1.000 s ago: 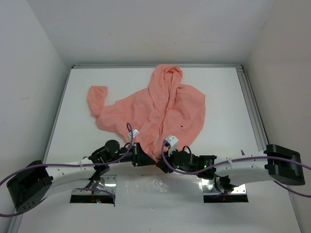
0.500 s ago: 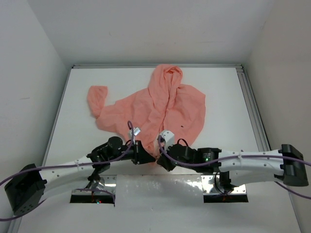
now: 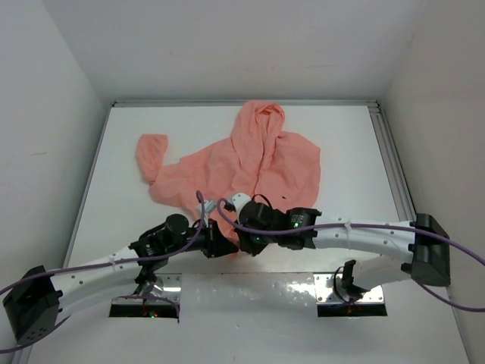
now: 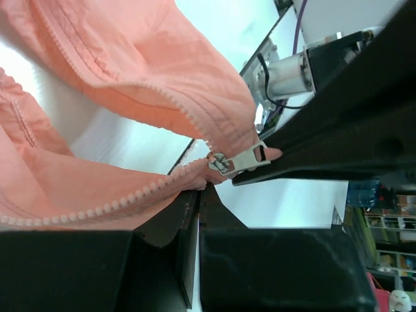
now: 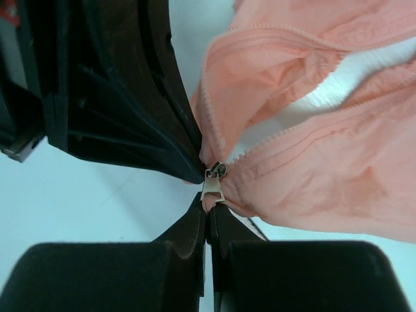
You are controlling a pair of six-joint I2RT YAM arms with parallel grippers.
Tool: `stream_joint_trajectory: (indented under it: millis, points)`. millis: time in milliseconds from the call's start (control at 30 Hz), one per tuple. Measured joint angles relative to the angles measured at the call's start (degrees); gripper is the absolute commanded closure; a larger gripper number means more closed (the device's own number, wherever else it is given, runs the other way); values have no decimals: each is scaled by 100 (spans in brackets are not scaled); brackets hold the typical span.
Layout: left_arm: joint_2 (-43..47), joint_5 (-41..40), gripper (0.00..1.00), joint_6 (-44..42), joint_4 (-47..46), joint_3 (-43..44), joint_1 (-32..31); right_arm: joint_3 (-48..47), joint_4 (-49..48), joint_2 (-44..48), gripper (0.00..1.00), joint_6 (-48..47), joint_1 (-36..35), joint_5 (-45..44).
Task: Zip up the jacket
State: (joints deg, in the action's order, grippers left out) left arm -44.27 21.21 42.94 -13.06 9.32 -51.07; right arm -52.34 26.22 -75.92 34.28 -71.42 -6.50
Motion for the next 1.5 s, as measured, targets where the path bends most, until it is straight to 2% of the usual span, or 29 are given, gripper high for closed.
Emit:
stream_joint_trajectory:
  millis: [200, 500, 900, 1033, 1167, 1333, 1500]
  points:
    - [190, -118, 100, -188, 136, 2, 0, -83, -46, -9, 100, 31, 592, 1180]
    - [216, -111, 100, -382, 378, 129, -39, -81, -2, 37, 100, 96, 680, 2155]
    - [662, 229, 100, -415, 511, 105, -44, 750, -750, 748, 100, 678, 684, 2358]
    - [531, 404, 100, -490, 479, 87, -46, 791, -776, 833, 100, 732, 684, 2304]
    - [306, 494, 100, -516, 258, 87, -111, 428, -313, 595, 100, 540, 715, 2234]
    - [496, 352, 100, -525, 221, 87, -125, -310, 66, 33, 100, 275, 1038, 2087]
    - [697, 146, 100, -546, 393, 76, -127, -407, -472, -260, 100, 358, 1303, 2035]
